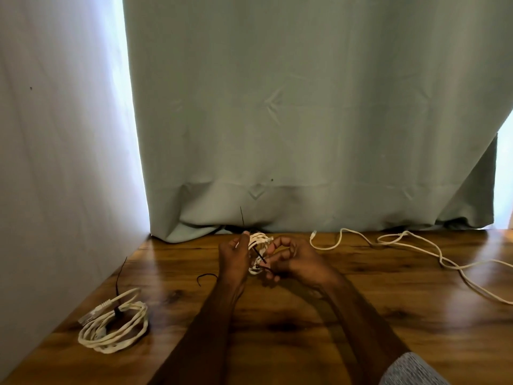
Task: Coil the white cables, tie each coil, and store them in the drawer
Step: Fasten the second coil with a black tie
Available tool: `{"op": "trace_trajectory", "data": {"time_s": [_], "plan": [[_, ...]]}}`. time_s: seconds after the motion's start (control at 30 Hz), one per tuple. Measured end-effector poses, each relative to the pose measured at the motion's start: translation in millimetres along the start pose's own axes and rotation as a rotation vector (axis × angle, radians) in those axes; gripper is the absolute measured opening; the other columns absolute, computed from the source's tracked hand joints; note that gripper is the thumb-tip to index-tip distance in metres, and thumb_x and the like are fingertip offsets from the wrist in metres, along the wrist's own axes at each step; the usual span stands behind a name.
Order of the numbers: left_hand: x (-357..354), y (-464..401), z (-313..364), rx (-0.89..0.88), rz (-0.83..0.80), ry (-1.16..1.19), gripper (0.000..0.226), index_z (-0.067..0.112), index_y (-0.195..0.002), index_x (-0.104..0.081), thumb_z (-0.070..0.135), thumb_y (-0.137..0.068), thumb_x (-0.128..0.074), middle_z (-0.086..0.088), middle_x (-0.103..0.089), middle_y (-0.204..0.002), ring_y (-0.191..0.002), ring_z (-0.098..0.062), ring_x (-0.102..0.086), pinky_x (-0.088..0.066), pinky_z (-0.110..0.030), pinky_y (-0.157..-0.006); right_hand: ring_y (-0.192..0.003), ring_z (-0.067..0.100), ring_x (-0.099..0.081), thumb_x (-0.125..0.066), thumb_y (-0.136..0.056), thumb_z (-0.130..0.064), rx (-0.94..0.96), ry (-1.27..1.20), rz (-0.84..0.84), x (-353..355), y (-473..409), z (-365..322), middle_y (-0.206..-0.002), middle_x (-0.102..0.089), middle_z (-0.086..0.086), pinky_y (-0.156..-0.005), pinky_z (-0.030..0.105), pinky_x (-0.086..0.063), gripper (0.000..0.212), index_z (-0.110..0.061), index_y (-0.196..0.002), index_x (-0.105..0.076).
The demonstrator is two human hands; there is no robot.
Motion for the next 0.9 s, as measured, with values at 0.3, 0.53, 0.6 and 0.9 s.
{"op": "trace_trajectory", "data": {"time_s": [0.3,0.53,0.6,0.9], "plan": [[-7.6,0.6,1.4,0.034,-0.028,0.071,0.025,0.003,-0.088,-0.073,0.022,-0.097,-0.061,-0.013,-0.075,-0.079,-0.072,-0.026,-0.07,-0.054,-0.034,-0.064,-0.06,0.006,-0.067,-0.068,-0.085,0.013,0.024,0.231,0.034,4.4,-3.6,-0.1,-0.079,-0.077,-0.003,-0.057,0.022,-0.055,0.026,-0.002,-0.104,-0.074],[-17.0,5.1,-0.2,0.049,-0.081,0.059,0.027,0.005,-0.073,-0.07,0.014,-0.096,-0.06,-0.009,-0.07,-0.064,-0.061,-0.025,-0.065,-0.052,-0.032,-0.061,-0.074,0.006,-0.072,-0.061,-0.084,0.02,0.052,0.269,0.039,4.0,-5.9,-1.1,-0.087,-0.078,0.005,-0.058,0.019,-0.055,0.032,-0.003,-0.101,-0.076],[-17.5,7.4,-3.0,0.045,-0.09,0.028,0.026,0.001,-0.076,-0.07,0.015,-0.096,-0.061,-0.01,-0.069,-0.065,-0.06,-0.025,-0.064,-0.05,-0.029,-0.058,-0.073,0.008,-0.072,-0.064,-0.085,0.017,0.073,0.265,0.087,6.1,-7.2,-0.5,-0.086,-0.078,0.007,-0.06,0.022,-0.055,0.029,-0.007,-0.096,-0.075],[-19.7,9.5,-6.6,0.072,-0.088,0.071,0.025,-0.001,-0.083,-0.073,0.016,-0.096,-0.06,-0.023,-0.073,-0.079,-0.07,-0.033,-0.069,-0.054,-0.04,-0.067,-0.067,0.017,-0.074,-0.074,-0.085,0.005,0.084,0.247,0.184,12.3,-11.0,1.7,-0.074,-0.076,0.009,-0.063,0.033,-0.054,0.025,-0.011,-0.089,-0.056]]}}
Point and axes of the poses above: each hand's wrist, its own y-axis away from the middle knuckle, its own x-axis out of the back of the hand, z = x × y, the point moved 3 cm from there along -y, towards the middle knuckle
